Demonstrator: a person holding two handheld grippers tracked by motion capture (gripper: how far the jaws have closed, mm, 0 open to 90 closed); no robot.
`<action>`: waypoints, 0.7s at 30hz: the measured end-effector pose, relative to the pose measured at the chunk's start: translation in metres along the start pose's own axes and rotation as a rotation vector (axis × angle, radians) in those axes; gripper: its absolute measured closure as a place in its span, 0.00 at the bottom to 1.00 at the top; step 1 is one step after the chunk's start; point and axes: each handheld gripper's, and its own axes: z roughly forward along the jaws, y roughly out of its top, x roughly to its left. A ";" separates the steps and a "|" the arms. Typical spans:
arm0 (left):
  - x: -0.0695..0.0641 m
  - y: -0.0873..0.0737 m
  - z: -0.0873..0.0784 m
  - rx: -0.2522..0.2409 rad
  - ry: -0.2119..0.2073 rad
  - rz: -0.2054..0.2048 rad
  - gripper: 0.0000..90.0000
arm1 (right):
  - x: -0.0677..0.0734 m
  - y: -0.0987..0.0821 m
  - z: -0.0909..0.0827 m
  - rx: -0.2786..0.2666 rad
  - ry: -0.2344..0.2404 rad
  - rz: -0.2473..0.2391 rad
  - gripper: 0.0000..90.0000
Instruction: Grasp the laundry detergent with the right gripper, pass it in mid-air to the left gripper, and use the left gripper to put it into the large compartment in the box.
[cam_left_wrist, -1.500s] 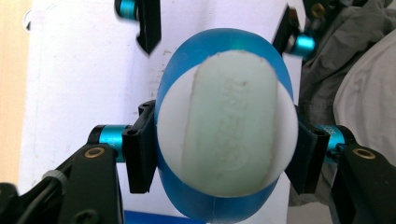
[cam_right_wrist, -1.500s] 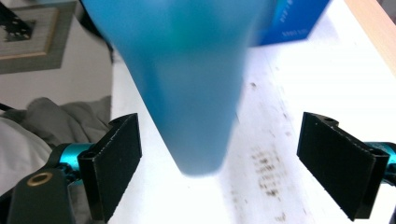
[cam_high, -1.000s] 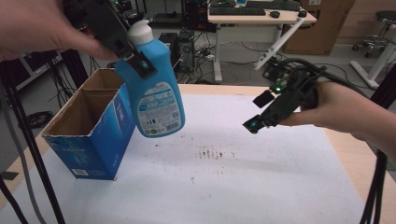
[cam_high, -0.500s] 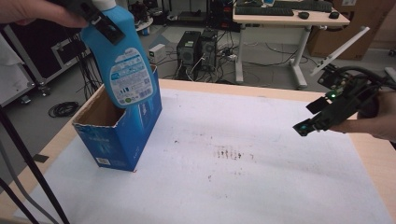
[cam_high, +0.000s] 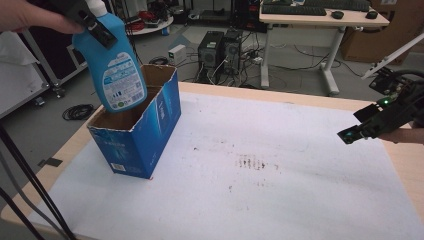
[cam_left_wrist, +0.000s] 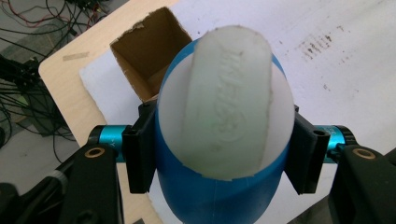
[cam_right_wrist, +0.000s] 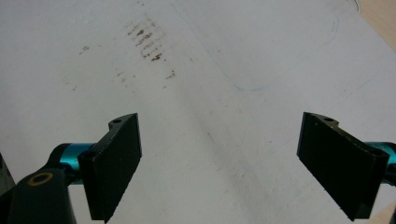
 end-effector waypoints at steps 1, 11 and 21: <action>0.001 -0.001 0.002 0.004 0.001 -0.001 0.42 | 0.000 0.000 0.000 0.001 0.002 0.006 0.15; 0.004 -0.010 0.032 0.054 0.007 -0.008 0.42 | -0.006 -0.006 -0.006 -0.018 0.003 0.027 0.15; 0.004 -0.022 0.065 0.093 0.006 -0.012 0.42 | -0.008 -0.006 -0.005 -0.017 0.007 0.032 0.15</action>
